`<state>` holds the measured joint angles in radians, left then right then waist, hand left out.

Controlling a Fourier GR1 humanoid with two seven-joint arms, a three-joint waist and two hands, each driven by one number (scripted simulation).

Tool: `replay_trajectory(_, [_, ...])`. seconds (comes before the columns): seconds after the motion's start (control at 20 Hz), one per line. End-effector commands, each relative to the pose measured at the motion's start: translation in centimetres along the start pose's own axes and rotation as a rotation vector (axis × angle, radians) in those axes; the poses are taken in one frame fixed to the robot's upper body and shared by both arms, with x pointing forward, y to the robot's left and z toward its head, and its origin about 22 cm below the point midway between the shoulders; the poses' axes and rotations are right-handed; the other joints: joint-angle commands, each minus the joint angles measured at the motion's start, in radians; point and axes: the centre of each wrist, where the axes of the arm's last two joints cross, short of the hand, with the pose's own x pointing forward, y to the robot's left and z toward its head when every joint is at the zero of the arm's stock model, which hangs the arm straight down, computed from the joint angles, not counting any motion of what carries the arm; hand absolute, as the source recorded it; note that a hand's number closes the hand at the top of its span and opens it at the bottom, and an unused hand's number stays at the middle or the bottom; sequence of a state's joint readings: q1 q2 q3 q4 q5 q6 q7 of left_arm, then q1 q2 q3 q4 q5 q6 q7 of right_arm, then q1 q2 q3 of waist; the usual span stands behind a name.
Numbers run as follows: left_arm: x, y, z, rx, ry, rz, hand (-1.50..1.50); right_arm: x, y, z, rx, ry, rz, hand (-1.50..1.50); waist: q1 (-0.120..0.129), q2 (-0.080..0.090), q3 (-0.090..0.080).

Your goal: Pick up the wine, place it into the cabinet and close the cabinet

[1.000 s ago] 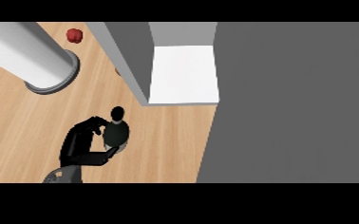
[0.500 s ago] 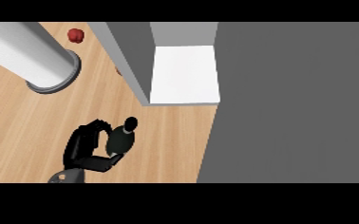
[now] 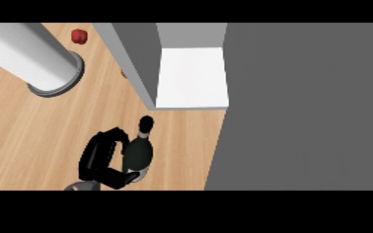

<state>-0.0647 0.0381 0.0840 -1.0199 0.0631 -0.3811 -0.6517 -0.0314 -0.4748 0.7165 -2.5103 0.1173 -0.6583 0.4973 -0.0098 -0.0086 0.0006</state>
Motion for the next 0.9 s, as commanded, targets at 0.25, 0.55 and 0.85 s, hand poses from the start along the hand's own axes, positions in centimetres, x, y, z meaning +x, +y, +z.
replay_trajectory(0.25, [2.6,-5.1,-1.9,-0.076,0.003,0.032,1.50,3.7,-0.9,2.3,0.005,-0.089,-0.031,-1.50,0.001,0.003,-0.002])
replay_trajectory(0.55, [4.6,-8.3,-2.7,-0.057,-0.034,-0.010,1.50,3.6,-1.1,3.3,-0.023,-0.084,-0.028,-1.50,-0.007,0.001,-0.001])
replay_trajectory(0.85, [5.8,-10.7,-4.6,0.002,-0.070,-0.053,1.50,3.8,-1.6,3.4,-0.004,-0.084,-0.023,-1.50,-0.009,0.003,-0.001])
